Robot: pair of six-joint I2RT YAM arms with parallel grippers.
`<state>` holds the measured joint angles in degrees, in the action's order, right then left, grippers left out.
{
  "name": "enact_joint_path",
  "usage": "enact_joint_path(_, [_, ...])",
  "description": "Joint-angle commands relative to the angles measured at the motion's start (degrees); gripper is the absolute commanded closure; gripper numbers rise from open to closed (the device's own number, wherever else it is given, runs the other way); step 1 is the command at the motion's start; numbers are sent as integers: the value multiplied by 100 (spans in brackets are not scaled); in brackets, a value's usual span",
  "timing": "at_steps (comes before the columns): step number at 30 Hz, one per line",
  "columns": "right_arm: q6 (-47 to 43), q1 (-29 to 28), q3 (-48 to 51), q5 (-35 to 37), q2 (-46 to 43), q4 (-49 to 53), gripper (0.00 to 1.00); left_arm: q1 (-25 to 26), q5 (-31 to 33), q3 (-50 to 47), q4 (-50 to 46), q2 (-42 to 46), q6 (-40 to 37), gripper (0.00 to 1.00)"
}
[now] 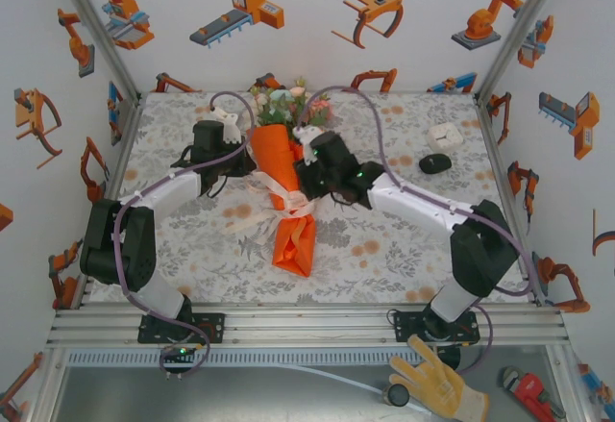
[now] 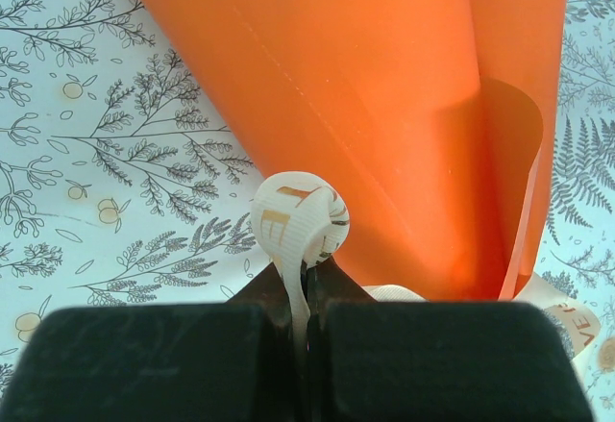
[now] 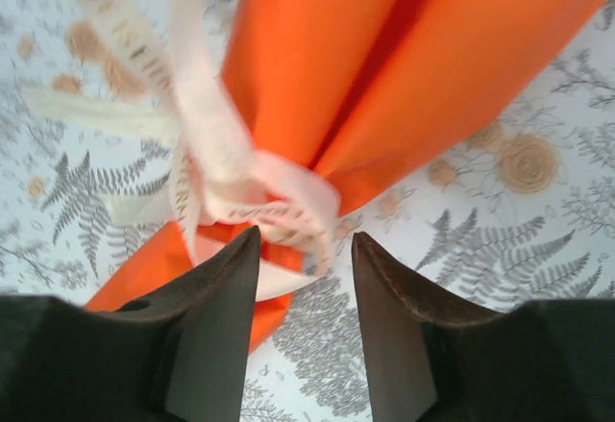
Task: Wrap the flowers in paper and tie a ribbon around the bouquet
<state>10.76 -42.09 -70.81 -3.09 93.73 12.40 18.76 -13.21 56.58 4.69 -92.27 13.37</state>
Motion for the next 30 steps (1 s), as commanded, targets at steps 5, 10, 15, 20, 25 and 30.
enact_joint_path(5, [1019, 1126, -831, -2298, 942, 680, 75, 41, -265, 99, -38, -13, -91, 100])
enact_joint_path(10, [945, 1152, -1271, -2748, 1463, 1093, 72, 73, -278, 92, -12, -15, -93, 100])
enact_joint_path(15, [237, 1063, -1171, -3040, 1418, 1348, 59, 78, -257, 131, -31, -17, -104, 100])
enact_joint_path(20, [-223, 1011, -1207, -2881, 1461, 1545, 53, 78, -262, 161, -27, -44, -89, 100])
enact_joint_path(25, [-518, 874, -1477, -2549, 1702, 1816, 54, 80, -233, 154, -41, -29, -106, 100])
enact_joint_path(30, [-517, 697, -1622, -2109, 1895, 1739, 62, 82, -226, 161, -39, -47, -106, 100])
